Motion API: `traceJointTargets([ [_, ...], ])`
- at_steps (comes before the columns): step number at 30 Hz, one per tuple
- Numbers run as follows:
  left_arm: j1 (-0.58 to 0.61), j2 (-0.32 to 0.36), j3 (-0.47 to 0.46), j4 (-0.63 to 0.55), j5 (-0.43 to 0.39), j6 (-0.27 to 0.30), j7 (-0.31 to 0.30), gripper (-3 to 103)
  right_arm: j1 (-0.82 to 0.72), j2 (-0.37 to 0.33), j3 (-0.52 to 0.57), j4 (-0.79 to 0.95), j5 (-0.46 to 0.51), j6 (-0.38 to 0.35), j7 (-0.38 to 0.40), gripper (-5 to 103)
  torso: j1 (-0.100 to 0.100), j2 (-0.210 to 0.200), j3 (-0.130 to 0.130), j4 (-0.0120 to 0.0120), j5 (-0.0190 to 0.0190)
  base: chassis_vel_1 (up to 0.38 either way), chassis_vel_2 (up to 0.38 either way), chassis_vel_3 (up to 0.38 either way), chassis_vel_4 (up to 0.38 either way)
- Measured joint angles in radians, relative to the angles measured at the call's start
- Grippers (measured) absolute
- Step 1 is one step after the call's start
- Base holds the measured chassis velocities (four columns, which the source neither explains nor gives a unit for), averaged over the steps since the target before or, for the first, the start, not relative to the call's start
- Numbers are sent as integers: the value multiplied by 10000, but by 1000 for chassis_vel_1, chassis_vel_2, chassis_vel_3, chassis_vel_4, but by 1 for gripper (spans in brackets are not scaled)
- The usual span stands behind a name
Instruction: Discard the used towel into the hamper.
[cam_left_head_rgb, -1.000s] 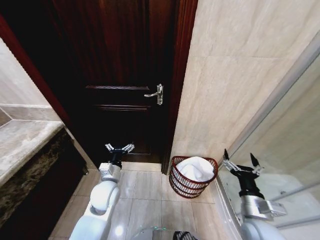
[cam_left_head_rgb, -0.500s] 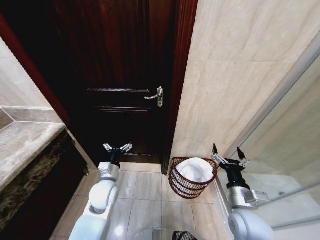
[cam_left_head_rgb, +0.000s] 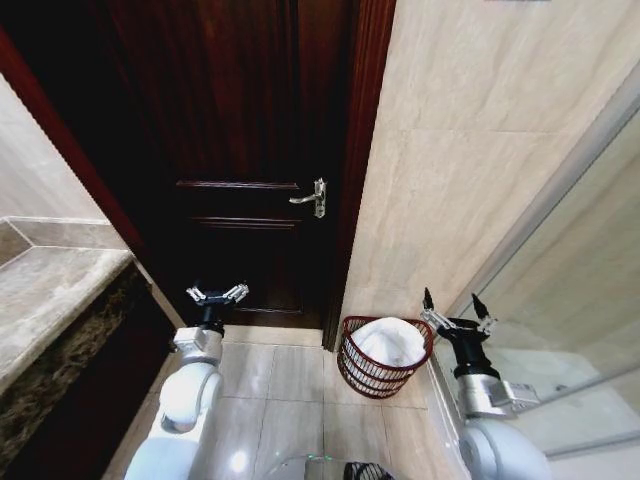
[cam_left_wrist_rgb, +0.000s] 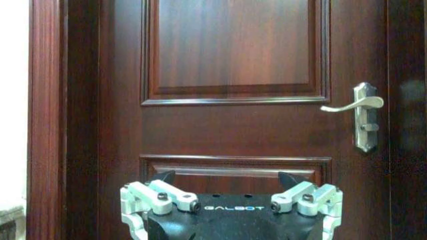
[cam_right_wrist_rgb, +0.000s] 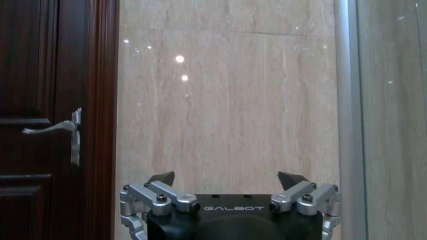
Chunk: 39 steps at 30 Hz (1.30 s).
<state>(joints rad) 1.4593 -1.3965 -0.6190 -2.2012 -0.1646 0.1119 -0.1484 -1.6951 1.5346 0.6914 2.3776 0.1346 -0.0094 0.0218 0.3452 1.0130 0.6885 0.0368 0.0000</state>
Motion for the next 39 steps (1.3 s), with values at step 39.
traceJointTargets([
  [39, 96, 6, 247, -240, 18, 84, 39, 100, 110, -128, 58, 219, -1, -131, 131, 100, 676, 1504, 828, 0, 1, 0, 0, 0, 0],
])
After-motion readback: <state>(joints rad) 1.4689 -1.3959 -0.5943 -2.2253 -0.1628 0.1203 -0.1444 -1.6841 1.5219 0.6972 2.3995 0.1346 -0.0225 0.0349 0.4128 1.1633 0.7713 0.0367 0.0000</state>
